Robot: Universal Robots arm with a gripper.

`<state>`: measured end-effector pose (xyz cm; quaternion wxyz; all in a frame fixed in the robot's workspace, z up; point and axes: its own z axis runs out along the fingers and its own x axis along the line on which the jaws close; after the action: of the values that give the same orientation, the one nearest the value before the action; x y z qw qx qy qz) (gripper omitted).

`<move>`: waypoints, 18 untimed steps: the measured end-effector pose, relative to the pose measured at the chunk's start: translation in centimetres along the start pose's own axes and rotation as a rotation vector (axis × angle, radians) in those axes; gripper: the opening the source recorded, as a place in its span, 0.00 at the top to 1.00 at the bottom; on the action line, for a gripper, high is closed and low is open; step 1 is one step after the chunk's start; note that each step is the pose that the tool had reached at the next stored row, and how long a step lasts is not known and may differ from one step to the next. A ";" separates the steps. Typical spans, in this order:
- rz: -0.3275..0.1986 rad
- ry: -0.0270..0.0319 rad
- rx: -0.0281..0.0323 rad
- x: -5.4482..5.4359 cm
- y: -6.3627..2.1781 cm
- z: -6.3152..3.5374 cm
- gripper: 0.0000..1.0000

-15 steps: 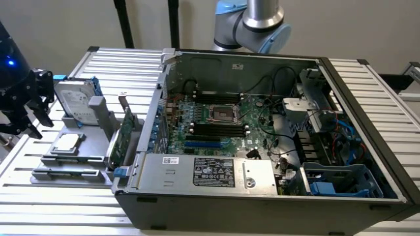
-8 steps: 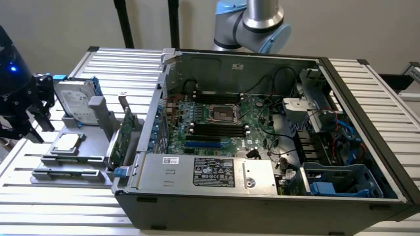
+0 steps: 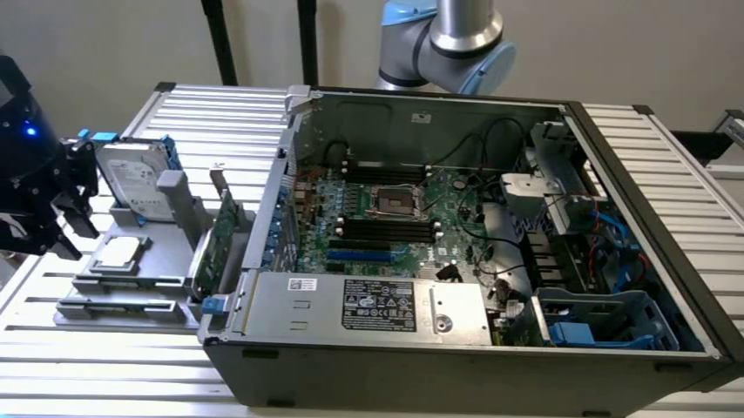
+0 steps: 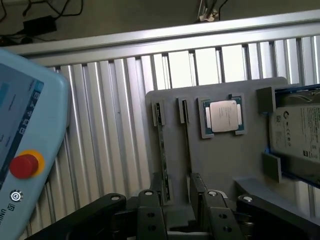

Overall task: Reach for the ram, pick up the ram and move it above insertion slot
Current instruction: 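Pick up the ram and move it above insertion slot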

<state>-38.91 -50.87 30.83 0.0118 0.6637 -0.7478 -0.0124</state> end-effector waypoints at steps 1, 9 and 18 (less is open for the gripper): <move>-0.007 0.0002 0.0003 0.0 -0.01 0.11 0.64; -0.059 0.0017 0.0031 0.1 -0.09 0.98 0.64; -0.077 0.0020 0.0055 0.6 -0.21 1.87 0.64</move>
<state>-38.84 -51.51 28.96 0.0102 0.6921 -0.7217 -0.0101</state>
